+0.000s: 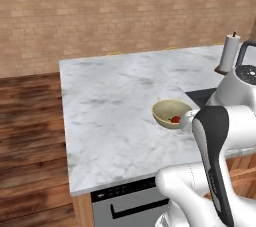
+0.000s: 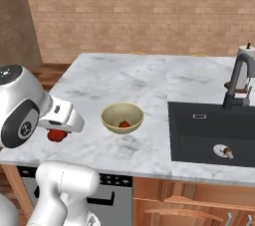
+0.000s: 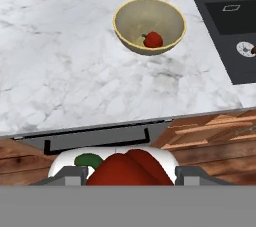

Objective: Pick the bell peppers from the cabinet and place them in one bowl. Pick the mushroom from the sink and place it in the other bowl.

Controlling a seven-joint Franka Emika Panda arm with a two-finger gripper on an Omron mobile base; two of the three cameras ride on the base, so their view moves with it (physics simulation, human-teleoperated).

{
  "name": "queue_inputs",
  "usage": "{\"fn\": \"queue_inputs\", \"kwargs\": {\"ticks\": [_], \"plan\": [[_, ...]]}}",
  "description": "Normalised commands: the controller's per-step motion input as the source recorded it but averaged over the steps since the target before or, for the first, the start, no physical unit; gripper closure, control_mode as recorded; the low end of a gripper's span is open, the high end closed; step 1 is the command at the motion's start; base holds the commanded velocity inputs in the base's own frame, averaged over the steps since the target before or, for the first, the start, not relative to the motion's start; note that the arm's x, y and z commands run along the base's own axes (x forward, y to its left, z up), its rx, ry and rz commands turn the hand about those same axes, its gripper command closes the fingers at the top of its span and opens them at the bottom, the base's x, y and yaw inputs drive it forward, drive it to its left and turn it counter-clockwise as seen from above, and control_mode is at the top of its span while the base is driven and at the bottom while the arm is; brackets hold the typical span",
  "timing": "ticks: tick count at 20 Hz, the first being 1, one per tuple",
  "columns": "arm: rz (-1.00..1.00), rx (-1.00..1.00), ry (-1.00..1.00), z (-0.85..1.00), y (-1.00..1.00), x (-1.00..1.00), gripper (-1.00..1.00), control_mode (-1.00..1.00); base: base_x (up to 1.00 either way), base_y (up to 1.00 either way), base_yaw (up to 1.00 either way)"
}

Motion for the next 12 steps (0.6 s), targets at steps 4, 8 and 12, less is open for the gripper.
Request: {"fn": "queue_inputs", "kwargs": {"ticks": [4, 8, 12], "plan": [[0.00, 0.00, 0.00, 0.00, 0.00, 0.00, 1.00, 1.00, 0.23, -0.79, -0.01], [0.00, 0.00, 0.00, 0.00, 0.00, 0.00, 1.00, 1.00, 0.03, -0.69, -0.14], [0.00, 0.00, 0.00, 0.00, 0.00, 0.00, 1.00, 1.00, 0.03, -0.37, -0.06]]}}
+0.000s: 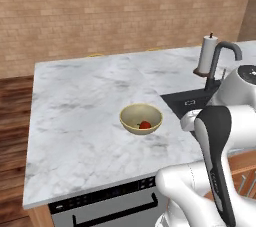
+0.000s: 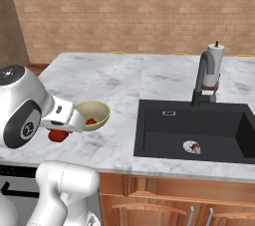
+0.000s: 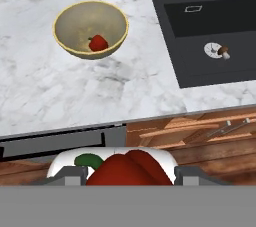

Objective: Pick the bell peppers from the cabinet and place them in one bowl. Pick the mushroom from the sink and place it in the other bowl.

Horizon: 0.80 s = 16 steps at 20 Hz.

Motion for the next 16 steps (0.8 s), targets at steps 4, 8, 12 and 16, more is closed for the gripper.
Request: {"fn": "queue_inputs", "kwargs": {"ticks": [4, 8, 12, 16], "plan": [[0.00, 0.00, 0.00, 0.00, 0.00, 0.00, 1.00, 1.00, 0.00, 0.00, 0.00], [0.00, 0.00, 0.00, 0.00, 0.00, 0.00, 1.00, 1.00, 0.01, 0.00, 0.00], [0.01, 0.00, 0.00, 0.00, 0.03, 0.27, 1.00, -1.00, 0.07, 0.01, 0.00], [0.02, 0.00, 0.04, 0.00, 0.21, 0.85, 1.00, -1.00, 0.00, 0.00, 0.00]]}}
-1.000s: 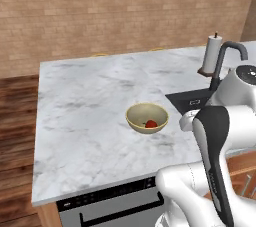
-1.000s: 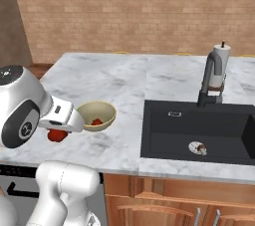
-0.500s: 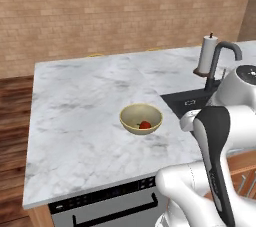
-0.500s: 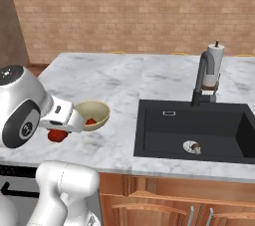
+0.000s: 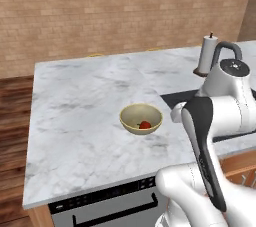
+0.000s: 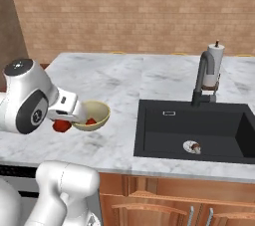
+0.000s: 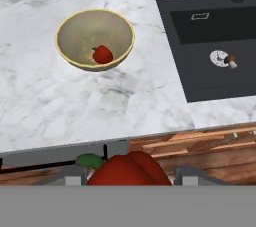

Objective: Pick the bell peppers from the cabinet and place them in one bowl. Pick the mushroom from the sink and place it in the other bowl.

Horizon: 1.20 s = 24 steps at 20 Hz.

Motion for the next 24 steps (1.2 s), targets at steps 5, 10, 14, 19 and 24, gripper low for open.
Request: {"fn": "queue_inputs", "kwargs": {"ticks": [5, 10, 14, 19, 24], "plan": [[0.01, 0.00, 0.10, 0.00, 0.42, 0.95, 1.00, -1.00, 0.00, 0.00, 0.00], [0.06, 0.00, 0.03, -0.16, 0.11, 0.90, 1.00, -1.00, 0.00, 0.00, 0.00], [0.09, 0.00, -0.01, -0.37, 0.02, 0.85, 1.00, -1.00, 0.00, 0.00, 0.00], [0.08, 0.00, 0.00, -0.45, 0.10, 0.79, 1.00, -1.00, 0.00, 0.00, 0.00], [0.07, -0.05, 0.00, -0.48, 0.23, 0.79, 1.00, -1.00, 0.00, 0.00, 0.00]]}}
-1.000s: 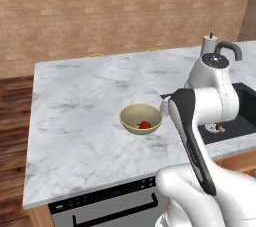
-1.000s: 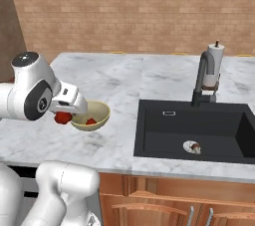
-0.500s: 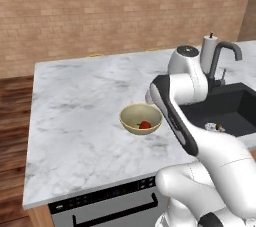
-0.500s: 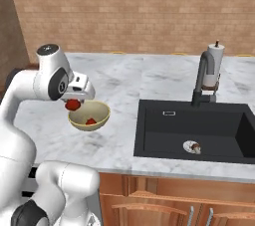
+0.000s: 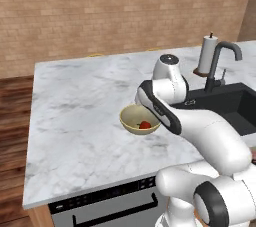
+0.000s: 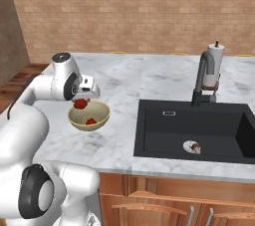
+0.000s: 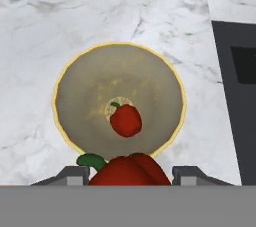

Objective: Pick the bell peppers from the cabinet and place them in one bowl. Pick the mushroom from the sink and place it in the other bowl.

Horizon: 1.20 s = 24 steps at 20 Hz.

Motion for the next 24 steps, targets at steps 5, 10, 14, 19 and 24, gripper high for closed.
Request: {"fn": "queue_inputs", "kwargs": {"ticks": [5, 10, 14, 19, 24], "plan": [[0.05, -0.12, 0.00, -0.46, 0.28, 0.70, 1.00, -1.00, 0.00, 0.00, 0.00], [0.00, -0.10, 0.06, -0.42, 0.06, 0.21, 1.00, -1.00, 0.00, 0.00, 0.00], [0.00, -0.02, 0.09, -0.35, 0.00, -0.04, 1.00, -1.00, 0.00, 0.00, 0.00], [0.00, 0.00, 0.00, -0.21, 0.00, 0.00, 1.00, -1.00, 0.00, 0.00, 0.00], [0.00, 0.00, -0.09, -0.36, -0.04, 0.00, 1.00, -1.00, 0.00, 0.00, 0.00]]}}
